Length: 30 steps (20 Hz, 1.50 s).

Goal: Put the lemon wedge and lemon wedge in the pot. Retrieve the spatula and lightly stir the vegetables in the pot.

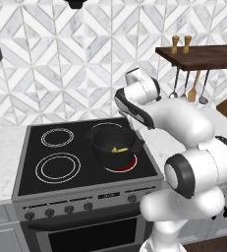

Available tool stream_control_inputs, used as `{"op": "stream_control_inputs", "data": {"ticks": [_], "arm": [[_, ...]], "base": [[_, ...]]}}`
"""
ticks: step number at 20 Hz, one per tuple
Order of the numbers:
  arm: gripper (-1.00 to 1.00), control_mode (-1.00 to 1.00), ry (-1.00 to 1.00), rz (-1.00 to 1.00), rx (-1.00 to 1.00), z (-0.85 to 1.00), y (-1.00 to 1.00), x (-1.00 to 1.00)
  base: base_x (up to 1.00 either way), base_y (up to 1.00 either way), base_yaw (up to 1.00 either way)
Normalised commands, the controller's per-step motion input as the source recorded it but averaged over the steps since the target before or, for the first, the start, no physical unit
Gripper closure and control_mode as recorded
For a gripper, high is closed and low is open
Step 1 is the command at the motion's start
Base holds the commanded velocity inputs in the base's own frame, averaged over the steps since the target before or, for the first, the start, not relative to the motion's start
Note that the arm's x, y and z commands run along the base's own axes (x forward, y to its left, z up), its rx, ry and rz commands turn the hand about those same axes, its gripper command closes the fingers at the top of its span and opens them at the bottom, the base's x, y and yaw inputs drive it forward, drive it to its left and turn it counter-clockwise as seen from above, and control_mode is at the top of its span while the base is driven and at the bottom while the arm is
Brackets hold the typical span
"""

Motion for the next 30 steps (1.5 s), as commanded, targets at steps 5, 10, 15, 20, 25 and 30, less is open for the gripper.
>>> {"op": "stream_control_inputs", "data": {"ticks": [5,10,15,20,25,30], "arm": [[1.0,-1.0,0.05,0.45,-0.14,0.0,0.02,-0.1],[1.0,-1.0,0.07,0.4,-0.07,0.06,0.03,0.0],[1.0,-1.0,0.07,0.33,-0.09,0.02,0.16,0.0],[1.0,-1.0,0.08,0.17,-0.18,0.0,0.22,0.0],[1.0,-1.0,0.02,-0.04,-0.32,0.01,0.3,0.15],[1.0,-1.0,0.03,0.01,-0.2,0.23,0.0,0.08]], "base": [[0.0,0.0,0.0],[0.0,0.0,0.0],[0.0,0.0,0.0],[0.0,0.0,0.0],[0.0,0.0,0.0],[0.0,0.0,0.0]]}}
